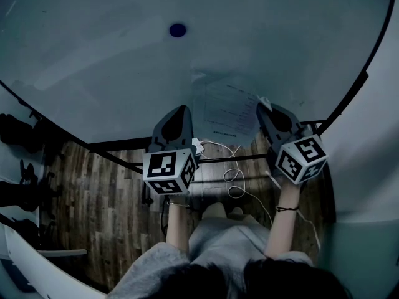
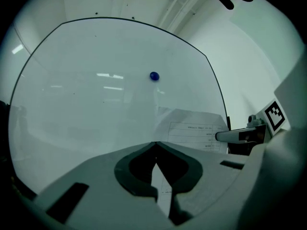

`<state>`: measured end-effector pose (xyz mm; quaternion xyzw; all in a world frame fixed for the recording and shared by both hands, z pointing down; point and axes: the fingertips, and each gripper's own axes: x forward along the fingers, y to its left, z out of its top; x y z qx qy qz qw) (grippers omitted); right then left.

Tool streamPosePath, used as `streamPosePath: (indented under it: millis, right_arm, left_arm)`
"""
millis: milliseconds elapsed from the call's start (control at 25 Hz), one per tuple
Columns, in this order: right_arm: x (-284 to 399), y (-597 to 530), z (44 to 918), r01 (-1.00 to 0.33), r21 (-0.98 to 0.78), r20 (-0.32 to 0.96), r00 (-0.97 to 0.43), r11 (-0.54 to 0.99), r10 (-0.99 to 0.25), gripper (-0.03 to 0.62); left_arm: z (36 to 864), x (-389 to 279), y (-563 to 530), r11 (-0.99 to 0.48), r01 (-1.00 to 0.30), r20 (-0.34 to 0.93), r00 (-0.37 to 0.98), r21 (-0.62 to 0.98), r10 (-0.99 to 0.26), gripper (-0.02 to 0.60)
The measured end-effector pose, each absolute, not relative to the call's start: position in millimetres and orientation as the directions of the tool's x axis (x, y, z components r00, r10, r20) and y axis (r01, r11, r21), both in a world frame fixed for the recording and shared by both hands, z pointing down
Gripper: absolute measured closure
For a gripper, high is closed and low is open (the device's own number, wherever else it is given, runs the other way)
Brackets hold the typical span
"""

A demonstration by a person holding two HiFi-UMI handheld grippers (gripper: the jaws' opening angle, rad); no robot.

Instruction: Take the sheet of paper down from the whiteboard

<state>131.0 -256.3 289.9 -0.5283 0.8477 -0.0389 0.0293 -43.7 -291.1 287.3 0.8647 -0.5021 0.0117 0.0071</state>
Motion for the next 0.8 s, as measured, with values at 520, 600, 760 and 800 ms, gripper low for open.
streamPosePath:
  millis: [520, 600, 760, 800]
  right_arm:
    - [122.3, -237.2, 294.9, -0.888, -0.085, -0.012, -0.454, 0.453, -0.891, 0.593]
    - [125.6, -238.0, 287.9, -0.887, -0.084, -0.013, -0.454, 0.454, -0.891, 0.593]
    - [127.6, -235.5, 262.5, -0.886, -0.075, -0.01, -0.457, 0.457, -0.889, 0.594]
    - [127.0, -234.1, 258.0, -0.886, -0.073, -0.009, -0.458, 0.458, -0.889, 0.594]
  left_arm:
    - [303.5, -48.1, -274.9, -0.502, -0.864, 0.05, 0.503, 0.021, -0.863, 0.575]
    - [298.0, -44.9, -275.6, -0.501, -0.865, 0.051, 0.501, 0.024, -0.864, 0.575]
    - [275.4, -43.0, -274.0, -0.498, -0.867, 0.05, 0.499, 0.031, -0.865, 0.575]
    - [271.6, -43.6, -272.9, -0.497, -0.867, 0.05, 0.498, 0.032, -0.866, 0.575]
